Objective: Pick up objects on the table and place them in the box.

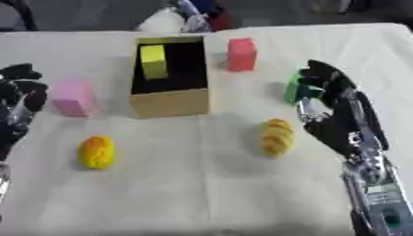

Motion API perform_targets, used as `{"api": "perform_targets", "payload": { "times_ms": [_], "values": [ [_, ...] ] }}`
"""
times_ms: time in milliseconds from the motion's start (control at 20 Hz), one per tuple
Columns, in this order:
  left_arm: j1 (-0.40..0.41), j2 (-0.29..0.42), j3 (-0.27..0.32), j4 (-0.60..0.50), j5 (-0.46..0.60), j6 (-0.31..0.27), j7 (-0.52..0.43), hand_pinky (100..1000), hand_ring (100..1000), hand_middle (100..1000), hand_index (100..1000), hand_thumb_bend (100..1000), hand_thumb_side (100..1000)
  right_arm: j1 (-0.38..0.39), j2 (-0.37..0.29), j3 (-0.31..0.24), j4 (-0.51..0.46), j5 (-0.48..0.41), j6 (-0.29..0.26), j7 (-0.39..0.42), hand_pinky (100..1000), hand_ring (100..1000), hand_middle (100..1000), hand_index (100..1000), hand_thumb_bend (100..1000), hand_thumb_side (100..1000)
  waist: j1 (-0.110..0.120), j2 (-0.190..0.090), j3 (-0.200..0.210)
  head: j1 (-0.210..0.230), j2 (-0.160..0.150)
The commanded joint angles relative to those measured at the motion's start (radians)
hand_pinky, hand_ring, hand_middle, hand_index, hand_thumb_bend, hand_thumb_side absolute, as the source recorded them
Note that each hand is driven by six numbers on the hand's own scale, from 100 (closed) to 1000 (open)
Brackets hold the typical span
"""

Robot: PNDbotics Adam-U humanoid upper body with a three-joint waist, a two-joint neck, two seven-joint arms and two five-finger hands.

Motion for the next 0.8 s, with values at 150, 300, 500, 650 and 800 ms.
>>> {"api": "perform_targets", "payload": {
  "times_ms": [150,300,500,650,800],
  "values": [
    [-0.044,0.080,0.017,-0.022,-0.020,0.010,0.000,803,633,639,780,681,543,-0.002,-0.012,-0.001,-0.011,0.008,-0.001,0.002,710,777,745,866,100,329,-0.010,-0.029,-0.002,-0.004,0.005],
    [-0.089,0.148,0.021,-0.011,-0.042,0.023,-0.012,805,639,647,788,684,540,-0.001,-0.015,-0.002,-0.011,0.008,-0.001,0.003,709,776,745,866,100,328,-0.008,-0.031,-0.003,-0.002,0.005],
    [-0.185,0.313,-0.001,0.036,-0.093,0.032,-0.098,814,664,674,812,676,522,0.001,-0.020,0.002,-0.010,0.008,-0.001,0.006,710,777,745,867,100,328,-0.004,-0.035,-0.009,-0.003,0.005],
    [-0.300,0.461,-0.050,0.120,-0.162,0.019,-0.237,821,693,706,831,666,496,0.005,-0.024,0.005,-0.009,0.007,0.000,0.010,709,776,745,866,100,328,-0.001,-0.042,-0.019,-0.002,0.005],
    [-0.434,0.541,-0.116,0.244,-0.254,-0.016,-0.403,823,727,740,847,690,449,0.010,-0.027,0.011,-0.006,0.005,0.000,0.015,709,776,744,866,100,328,0.001,-0.050,-0.030,-0.003,0.005]
  ]
}}
